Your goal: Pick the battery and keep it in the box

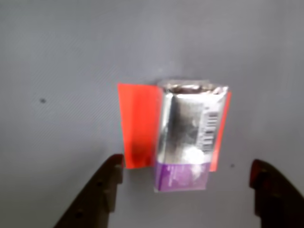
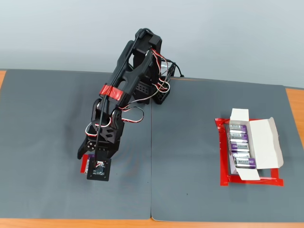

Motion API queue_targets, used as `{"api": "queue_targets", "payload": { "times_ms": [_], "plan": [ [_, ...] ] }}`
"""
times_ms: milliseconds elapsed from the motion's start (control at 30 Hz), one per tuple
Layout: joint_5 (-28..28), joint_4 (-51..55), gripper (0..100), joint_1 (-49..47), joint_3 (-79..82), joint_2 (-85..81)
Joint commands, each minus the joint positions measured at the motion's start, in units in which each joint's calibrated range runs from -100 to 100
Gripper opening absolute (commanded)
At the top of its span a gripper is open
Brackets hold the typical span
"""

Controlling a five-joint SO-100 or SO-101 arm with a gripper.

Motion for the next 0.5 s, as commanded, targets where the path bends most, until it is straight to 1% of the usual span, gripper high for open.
{"api": "queue_targets", "payload": {
  "times_ms": [0,467],
  "plan": [
    [-0.13,-0.48,31,1.10,-3.60,0.96],
    [0.19,-0.31,31,2.14,-5.77,5.12]
  ]
}}
